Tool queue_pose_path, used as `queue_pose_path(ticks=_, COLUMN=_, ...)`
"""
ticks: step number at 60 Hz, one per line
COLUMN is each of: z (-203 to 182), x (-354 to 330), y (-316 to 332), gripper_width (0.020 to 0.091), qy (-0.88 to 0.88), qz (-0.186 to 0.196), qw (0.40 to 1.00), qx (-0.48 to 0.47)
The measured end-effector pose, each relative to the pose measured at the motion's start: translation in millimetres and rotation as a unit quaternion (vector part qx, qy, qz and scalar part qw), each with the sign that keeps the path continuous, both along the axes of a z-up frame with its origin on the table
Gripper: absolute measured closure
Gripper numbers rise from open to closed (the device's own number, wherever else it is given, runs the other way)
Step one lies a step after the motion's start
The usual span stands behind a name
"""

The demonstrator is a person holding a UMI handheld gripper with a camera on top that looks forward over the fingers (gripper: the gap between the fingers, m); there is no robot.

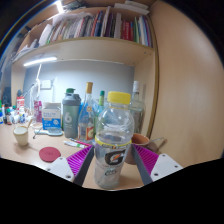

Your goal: Pour water

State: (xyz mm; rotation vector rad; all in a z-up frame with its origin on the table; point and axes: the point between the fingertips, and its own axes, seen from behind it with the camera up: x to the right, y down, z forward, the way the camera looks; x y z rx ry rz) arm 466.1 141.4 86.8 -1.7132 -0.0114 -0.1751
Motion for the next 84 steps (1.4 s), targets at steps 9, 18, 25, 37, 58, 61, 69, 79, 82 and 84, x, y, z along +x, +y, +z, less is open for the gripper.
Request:
queue_pose_path(ticks=9, z=-7.5, x=1.7, y=29.1, gripper_width=0.0454, qy=0.013, qz=0.006, qw=1.000, qx=0.007)
queue_pose_path(ticks=18, z=-5.4, x=7.7, y=36.3, gripper_width=0.0581, qy=0.027, qz=-0.005, qw=0.999, qx=0.031)
queue_pose_path(ticks=25, z=-6.6, x=8.5, y=36.2, gripper_width=0.0641, qy=0.034, qz=-0.007, qw=0.999, qx=0.032)
queue_pose_path(ticks=37, z=14.6, x=-18.5, y=29.0, gripper_width=0.0653, qy=-0.010, qz=0.017, qw=1.000, qx=0.023)
queue_pose_path(ticks=58, z=129.2, x=-188.5, y=62.7, gripper_width=0.0656, qy=-0.549, qz=0.069, qw=0.830, qx=0.069)
queue_pose_path(ticks=61, z=123.7, x=-213.0, y=72.7, gripper_width=0.0656, qy=-0.637, qz=0.074, qw=0.765, qx=0.064)
queue_pose_path(ticks=69, z=101.4, x=-251.8, y=87.1, gripper_width=0.0660, qy=-0.813, qz=0.093, qw=0.573, qx=0.049)
queue_pose_path(ticks=79, z=97.3, x=-277.6, y=93.7, gripper_width=0.0649, qy=-0.897, qz=0.082, qw=0.432, qx=0.045)
queue_pose_path(ticks=82, z=96.4, x=-284.2, y=93.9, gripper_width=0.0651, qy=-0.905, qz=0.082, qw=0.414, qx=0.048)
queue_pose_path(ticks=84, z=95.9, x=-286.9, y=93.5, gripper_width=0.0648, qy=-0.909, qz=0.081, qw=0.405, qx=0.048)
